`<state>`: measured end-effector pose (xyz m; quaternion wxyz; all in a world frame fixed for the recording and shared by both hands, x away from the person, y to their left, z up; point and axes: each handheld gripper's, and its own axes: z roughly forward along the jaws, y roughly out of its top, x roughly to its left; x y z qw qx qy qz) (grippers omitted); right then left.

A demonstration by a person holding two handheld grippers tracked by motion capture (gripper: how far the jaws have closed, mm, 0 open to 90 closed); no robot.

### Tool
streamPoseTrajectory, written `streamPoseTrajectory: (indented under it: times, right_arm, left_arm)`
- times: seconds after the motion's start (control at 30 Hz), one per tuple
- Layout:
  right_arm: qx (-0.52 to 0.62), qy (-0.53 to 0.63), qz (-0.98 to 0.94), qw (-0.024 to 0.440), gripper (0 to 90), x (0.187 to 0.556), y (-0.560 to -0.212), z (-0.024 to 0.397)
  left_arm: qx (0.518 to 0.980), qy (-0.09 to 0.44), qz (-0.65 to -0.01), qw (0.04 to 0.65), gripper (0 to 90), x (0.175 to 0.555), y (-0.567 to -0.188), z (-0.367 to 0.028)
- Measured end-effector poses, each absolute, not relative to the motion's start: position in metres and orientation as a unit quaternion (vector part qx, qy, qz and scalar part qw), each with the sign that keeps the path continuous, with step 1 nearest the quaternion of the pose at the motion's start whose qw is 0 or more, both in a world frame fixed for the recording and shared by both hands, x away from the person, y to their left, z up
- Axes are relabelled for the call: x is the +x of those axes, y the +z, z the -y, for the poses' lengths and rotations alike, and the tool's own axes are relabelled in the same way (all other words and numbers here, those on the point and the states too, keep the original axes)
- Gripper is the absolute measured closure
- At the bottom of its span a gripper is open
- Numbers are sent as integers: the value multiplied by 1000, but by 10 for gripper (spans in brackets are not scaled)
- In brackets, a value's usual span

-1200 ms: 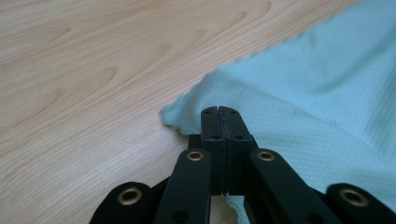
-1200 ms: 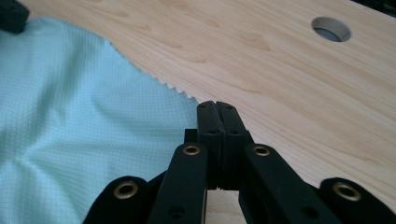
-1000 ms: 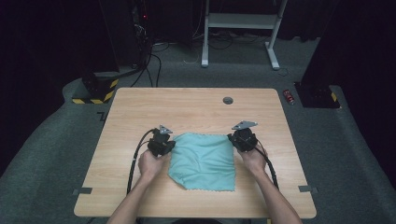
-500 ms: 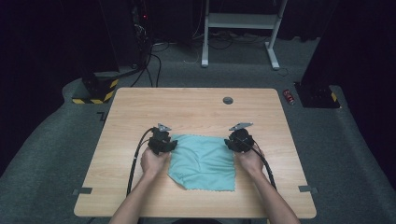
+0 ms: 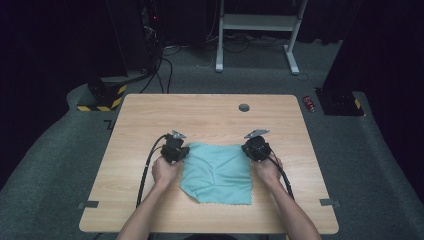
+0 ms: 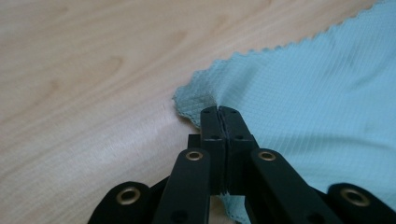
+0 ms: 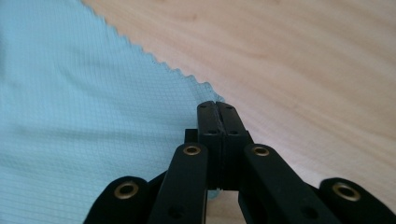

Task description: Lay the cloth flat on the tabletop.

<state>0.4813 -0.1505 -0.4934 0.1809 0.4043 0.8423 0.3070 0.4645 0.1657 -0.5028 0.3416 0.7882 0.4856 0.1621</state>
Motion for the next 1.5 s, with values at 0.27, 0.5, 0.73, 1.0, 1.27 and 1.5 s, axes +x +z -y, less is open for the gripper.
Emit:
streamPoseTrajectory:
  times: [0.27, 0.5, 0.73, 1.0, 1.27, 1.5]
  right_arm:
    - [403, 300, -840, 207, 900, 497, -473, 142]
    - [419, 284, -839, 202, 860, 510, -486, 139]
    - [422, 322, -828, 182, 705, 492, -478, 147]
    - [397, 327, -845, 149, 671, 452, -488, 149]
    - [412, 304, -846, 150, 647, 447, -509, 147]
    - [402, 303, -848, 163, 761, 449, -510, 146]
  left_arm:
    - [787, 165, -489, 339, 886, 477, -493, -163]
    - [780, 164, -505, 332, 783, 481, -502, -165]
    - [792, 154, -478, 346, 634, 459, -489, -168]
    - [813, 154, -442, 347, 566, 427, -498, -156]
    - [821, 167, -442, 320, 550, 424, -508, -154]
    - [822, 171, -446, 310, 576, 429, -511, -154]
